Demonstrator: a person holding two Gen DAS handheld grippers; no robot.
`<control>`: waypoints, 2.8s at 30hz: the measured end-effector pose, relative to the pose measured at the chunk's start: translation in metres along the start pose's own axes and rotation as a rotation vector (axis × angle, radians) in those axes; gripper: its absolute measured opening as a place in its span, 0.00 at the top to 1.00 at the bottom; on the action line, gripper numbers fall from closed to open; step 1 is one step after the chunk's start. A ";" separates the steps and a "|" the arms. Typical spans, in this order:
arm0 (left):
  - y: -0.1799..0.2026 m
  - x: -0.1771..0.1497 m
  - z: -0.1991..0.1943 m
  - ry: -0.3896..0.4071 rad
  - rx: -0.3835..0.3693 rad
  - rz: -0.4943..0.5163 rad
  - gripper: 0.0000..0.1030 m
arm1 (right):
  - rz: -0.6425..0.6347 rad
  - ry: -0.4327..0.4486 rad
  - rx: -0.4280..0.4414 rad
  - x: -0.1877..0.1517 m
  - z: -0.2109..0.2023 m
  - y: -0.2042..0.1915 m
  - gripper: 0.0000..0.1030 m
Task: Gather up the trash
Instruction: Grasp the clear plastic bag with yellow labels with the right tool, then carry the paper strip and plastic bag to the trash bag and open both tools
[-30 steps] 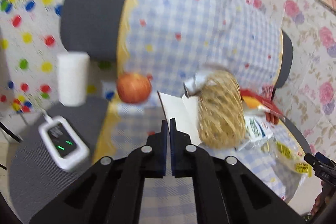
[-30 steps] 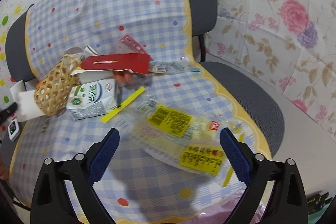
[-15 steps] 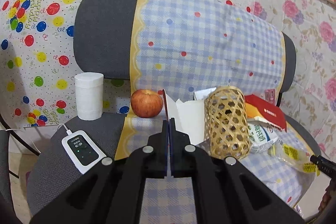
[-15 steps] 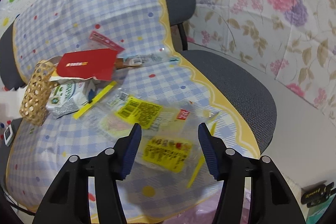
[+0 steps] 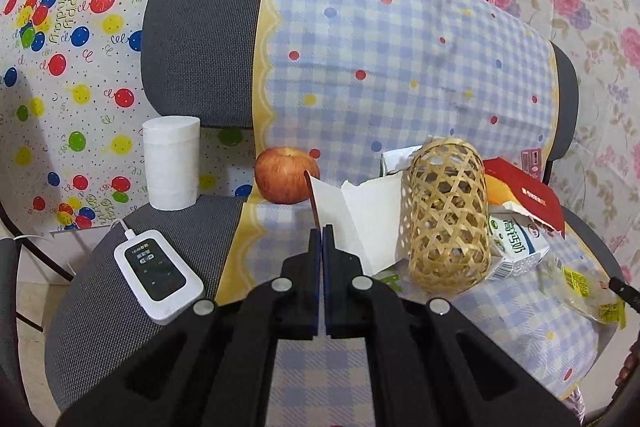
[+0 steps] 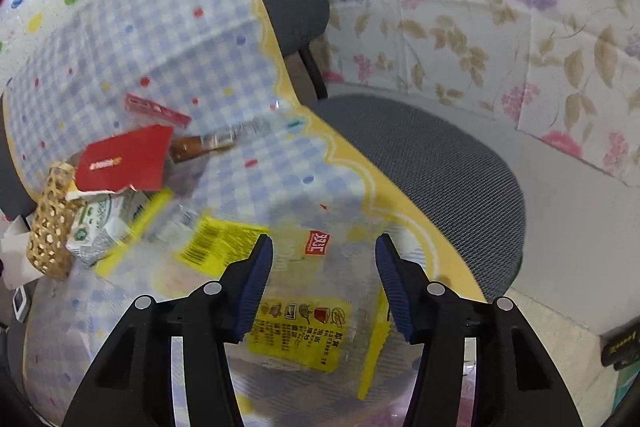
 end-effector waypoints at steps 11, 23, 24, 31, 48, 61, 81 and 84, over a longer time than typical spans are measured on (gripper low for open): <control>0.004 -0.008 -0.001 0.000 -0.005 0.002 1.00 | -0.430 -0.130 0.083 -0.057 0.009 -0.110 0.32; -0.003 -0.014 0.007 -0.015 -0.025 -0.031 1.00 | -0.561 -0.124 0.049 -0.056 0.036 -0.141 0.83; -0.004 -0.013 0.005 -0.013 -0.027 -0.034 1.00 | -0.567 -0.120 0.040 -0.055 0.038 -0.144 0.86; -0.019 0.004 -0.021 0.054 -0.029 -0.047 1.00 | -0.432 -0.004 0.151 -0.020 -0.024 -0.153 0.98; -0.018 0.068 -0.148 0.349 -0.094 -0.019 1.00 | -0.349 0.124 0.271 -0.006 -0.121 -0.159 0.98; 0.105 0.063 -0.192 0.408 -0.377 0.136 1.00 | -0.259 0.163 0.288 -0.012 -0.175 -0.103 0.97; 0.297 -0.078 -0.188 0.157 -0.760 0.485 1.00 | -0.035 0.093 0.080 -0.077 -0.175 0.050 0.97; 0.311 -0.093 -0.177 0.120 -0.754 0.520 1.00 | -0.012 0.084 0.083 -0.082 -0.164 0.061 0.97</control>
Point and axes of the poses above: each gripper's, at about its wrist camera, not at the fingertips, and z roughly the way its jaws point, y to its right, x to its top, the point moved 8 cm from there along z, roughly the way its jaws point, and after that the axes turned 8 degrees about z, right-handed, at the moved point
